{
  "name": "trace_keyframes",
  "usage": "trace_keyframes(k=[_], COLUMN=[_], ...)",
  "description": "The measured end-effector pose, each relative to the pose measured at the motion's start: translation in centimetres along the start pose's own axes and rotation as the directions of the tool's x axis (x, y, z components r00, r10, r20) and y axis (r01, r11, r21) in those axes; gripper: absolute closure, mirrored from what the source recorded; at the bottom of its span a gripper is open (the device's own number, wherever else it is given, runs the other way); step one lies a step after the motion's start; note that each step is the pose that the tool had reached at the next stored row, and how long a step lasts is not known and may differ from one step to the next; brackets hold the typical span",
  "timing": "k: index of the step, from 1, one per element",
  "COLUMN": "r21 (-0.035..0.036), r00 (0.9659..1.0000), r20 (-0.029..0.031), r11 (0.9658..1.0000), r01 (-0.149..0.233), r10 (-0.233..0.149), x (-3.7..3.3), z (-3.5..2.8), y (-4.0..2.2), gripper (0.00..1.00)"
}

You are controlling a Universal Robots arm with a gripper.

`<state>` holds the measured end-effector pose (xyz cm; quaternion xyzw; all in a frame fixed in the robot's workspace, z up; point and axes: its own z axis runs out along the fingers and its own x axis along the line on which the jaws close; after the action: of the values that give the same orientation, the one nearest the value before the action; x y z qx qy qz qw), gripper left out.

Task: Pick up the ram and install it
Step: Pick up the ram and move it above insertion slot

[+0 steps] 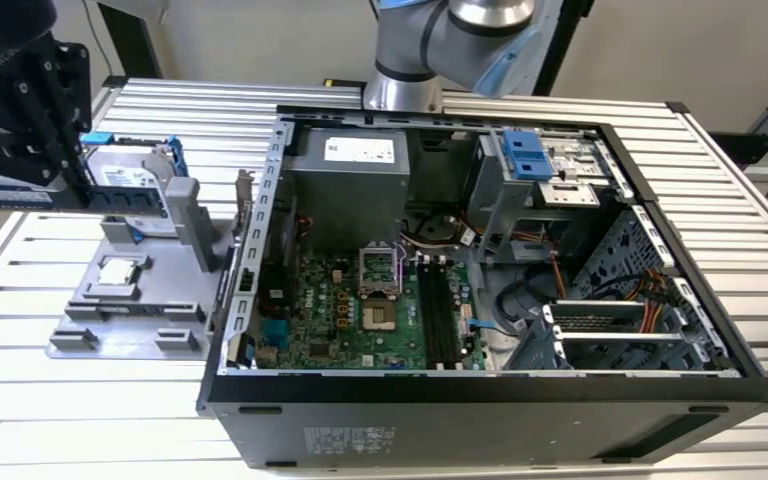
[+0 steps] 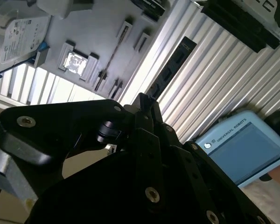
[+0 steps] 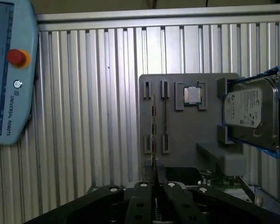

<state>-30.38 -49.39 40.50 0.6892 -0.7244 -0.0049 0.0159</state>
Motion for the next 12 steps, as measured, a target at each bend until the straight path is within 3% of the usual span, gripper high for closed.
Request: trace_keyframes(k=[12], r21=[-0.0003], r00=[1.0], r20=[-0.0001], r11=[1.0], r01=[0.0], r10=[0.0], x=[-0.09], z=[-0.06], y=[-1.89], gripper=[1.0])
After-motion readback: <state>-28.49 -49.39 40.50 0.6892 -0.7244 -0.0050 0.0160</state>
